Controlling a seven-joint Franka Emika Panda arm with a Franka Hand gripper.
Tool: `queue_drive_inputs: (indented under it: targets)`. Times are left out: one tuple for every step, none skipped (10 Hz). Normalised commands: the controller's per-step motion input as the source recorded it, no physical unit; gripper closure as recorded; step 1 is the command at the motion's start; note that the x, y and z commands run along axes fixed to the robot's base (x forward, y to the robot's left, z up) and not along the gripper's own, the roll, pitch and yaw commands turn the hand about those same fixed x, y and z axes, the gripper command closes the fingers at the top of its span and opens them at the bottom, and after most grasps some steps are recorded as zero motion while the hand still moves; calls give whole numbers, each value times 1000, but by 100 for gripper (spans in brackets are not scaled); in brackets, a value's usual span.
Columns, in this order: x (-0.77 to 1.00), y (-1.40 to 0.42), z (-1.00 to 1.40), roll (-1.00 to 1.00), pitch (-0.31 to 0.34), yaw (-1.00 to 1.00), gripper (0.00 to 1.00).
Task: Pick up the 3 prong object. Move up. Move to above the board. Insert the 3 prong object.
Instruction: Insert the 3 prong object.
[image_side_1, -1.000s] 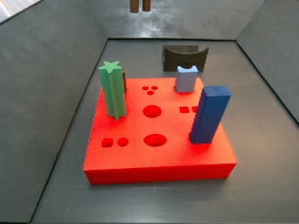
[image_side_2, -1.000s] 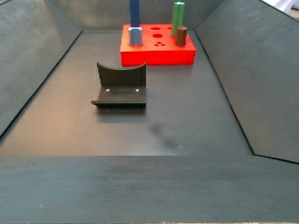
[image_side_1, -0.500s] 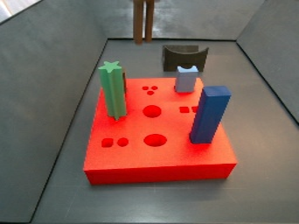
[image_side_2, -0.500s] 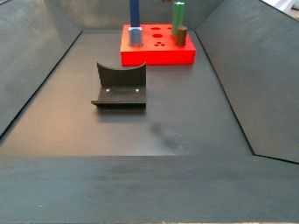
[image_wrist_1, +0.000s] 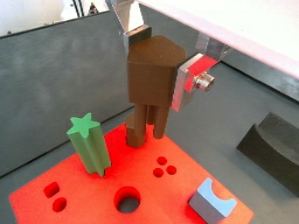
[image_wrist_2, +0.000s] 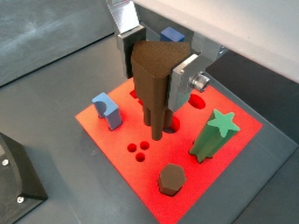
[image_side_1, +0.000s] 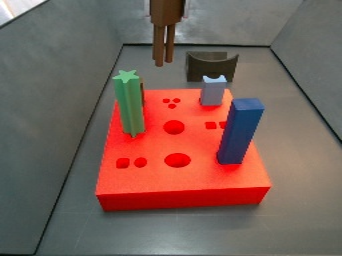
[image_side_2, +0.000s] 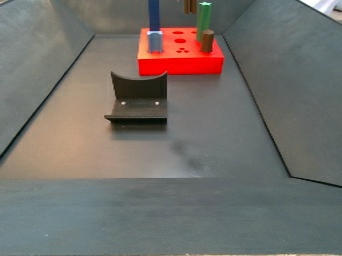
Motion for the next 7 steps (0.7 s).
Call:
queue_drive_inputs:
  targets:
    - [-311,97,0,-63,-130,-157,100]
    - [-257,60,0,-90,-139,-651,100]
    - [0,0,-49,-27,-117,-951,100]
    - [0,0,-191,-1,-76,-1000,100]
    - [0,0,-271,0,-36,-1000,100]
    - [0,0,-297,0,-11,-1000,100]
    - [0,0,-300,0,-9,-1000,100]
